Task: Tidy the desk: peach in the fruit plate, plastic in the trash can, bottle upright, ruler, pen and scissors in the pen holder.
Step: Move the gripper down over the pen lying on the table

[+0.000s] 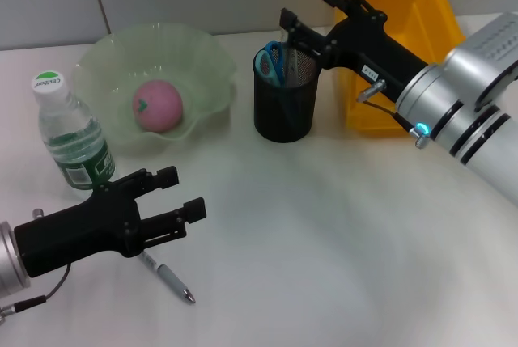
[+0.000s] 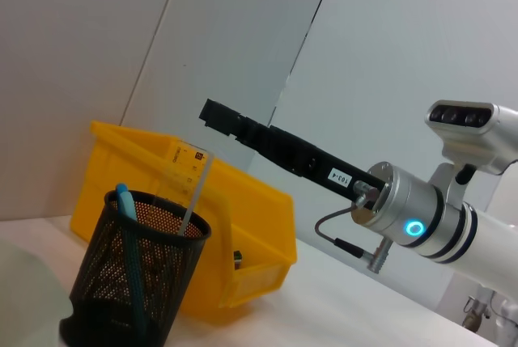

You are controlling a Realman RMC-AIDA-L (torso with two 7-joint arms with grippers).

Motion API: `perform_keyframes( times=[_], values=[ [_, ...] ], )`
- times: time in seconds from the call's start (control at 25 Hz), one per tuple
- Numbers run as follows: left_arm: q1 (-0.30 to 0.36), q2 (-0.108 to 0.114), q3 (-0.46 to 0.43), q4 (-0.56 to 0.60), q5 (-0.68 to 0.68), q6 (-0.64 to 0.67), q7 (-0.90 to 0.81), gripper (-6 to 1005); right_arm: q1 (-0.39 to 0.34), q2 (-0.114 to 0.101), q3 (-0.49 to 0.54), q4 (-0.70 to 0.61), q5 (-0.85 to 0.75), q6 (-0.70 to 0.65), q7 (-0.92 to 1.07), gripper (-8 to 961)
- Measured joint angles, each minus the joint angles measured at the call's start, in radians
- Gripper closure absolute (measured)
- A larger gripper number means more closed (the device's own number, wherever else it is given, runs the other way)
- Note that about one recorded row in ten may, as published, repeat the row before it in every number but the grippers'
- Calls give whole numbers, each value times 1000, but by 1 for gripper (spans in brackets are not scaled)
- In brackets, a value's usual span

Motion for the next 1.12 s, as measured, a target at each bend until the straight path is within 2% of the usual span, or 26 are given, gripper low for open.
perform_keyframes(
  times=[0.16, 0.32, 0.44, 0.48, 0.6, 0.76, 0.8, 0.96, 1.12],
  values=[
    [-1, -1, -33, 4, 32, 3, 1, 183, -13, -3, -9, -13, -8, -32, 53, 179],
    [-6, -8, -71, 8, 74, 5, 4, 184, -48, -6, -58, -81, -91, -117, 148, 129],
    [-9, -10, -84, 9, 89, 5, 5, 184, -90, -8, -146, -197, -194, -168, 307, 130],
    [-9, -9, -86, 9, 91, 6, 5, 184, -90, -8, -146, -197, -194, -168, 307, 130],
    [-12, -6, -88, 9, 99, 7, 11, 184, -166, -9, -265, -341, -267, -247, 458, 130],
    [-17, -5, -101, 11, 123, 6, 13, 184, -219, -10, -339, -416, -287, -291, 528, 130],
    [-22, -9, -114, 11, 142, 7, 13, 184, -243, -11, -390, -454, -290, -305, 552, 130],
    [-28, -11, -118, 11, 163, 8, 13, 184, -265, -12, -443, -497, -311, -306, 567, 129],
    [-36, -10, -119, 11, 190, 11, 11, 184, -268, -12, -448, -526, -414, -297, 614, 129]
  ],
)
